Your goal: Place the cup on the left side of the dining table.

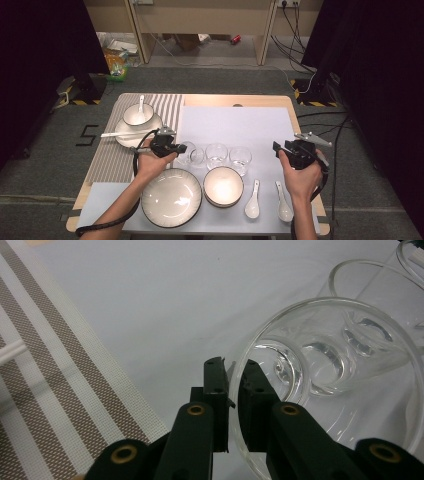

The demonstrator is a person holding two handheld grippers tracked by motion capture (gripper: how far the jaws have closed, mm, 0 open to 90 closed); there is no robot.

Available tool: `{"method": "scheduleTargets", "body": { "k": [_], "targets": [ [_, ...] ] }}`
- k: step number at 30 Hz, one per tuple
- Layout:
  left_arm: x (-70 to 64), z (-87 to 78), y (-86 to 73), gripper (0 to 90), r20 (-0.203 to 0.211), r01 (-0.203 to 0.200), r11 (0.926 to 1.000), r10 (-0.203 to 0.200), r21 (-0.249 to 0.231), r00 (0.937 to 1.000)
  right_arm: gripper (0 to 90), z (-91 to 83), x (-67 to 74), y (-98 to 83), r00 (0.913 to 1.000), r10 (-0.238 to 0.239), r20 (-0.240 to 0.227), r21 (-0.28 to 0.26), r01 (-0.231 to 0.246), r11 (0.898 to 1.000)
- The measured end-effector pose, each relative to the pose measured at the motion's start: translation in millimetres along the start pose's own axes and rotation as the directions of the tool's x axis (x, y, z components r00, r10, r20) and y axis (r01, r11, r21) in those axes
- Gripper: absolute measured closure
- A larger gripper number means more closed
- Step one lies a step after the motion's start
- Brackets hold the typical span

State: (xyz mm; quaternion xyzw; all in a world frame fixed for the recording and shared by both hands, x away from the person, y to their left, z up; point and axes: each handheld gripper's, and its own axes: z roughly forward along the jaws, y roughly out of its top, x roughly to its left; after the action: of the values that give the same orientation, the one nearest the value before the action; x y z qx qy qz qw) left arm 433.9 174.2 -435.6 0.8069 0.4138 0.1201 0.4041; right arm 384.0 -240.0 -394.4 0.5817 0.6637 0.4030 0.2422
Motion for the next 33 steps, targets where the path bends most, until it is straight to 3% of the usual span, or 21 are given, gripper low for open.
{"method": "scheduleTargets", "body": {
  "k": [13,33],
  "targets": [
    [2.2,-10.6,-1.1,83.7,-0.002,0.006,0.9993,-0.006,-0.037,1.0000,52.6,0.1,0.4,-0.1,1.0000,-0.001,-0.001,0.001,0.001,1.000],
    [10.1,-33.5,-3.1,84.1,-0.044,0.008,0.9965,-0.012,-0.083,0.9989,52.6,-0.9,0.8,0.3,1.0000,-0.007,0.002,-0.006,0.007,1.000]
  ]
}}
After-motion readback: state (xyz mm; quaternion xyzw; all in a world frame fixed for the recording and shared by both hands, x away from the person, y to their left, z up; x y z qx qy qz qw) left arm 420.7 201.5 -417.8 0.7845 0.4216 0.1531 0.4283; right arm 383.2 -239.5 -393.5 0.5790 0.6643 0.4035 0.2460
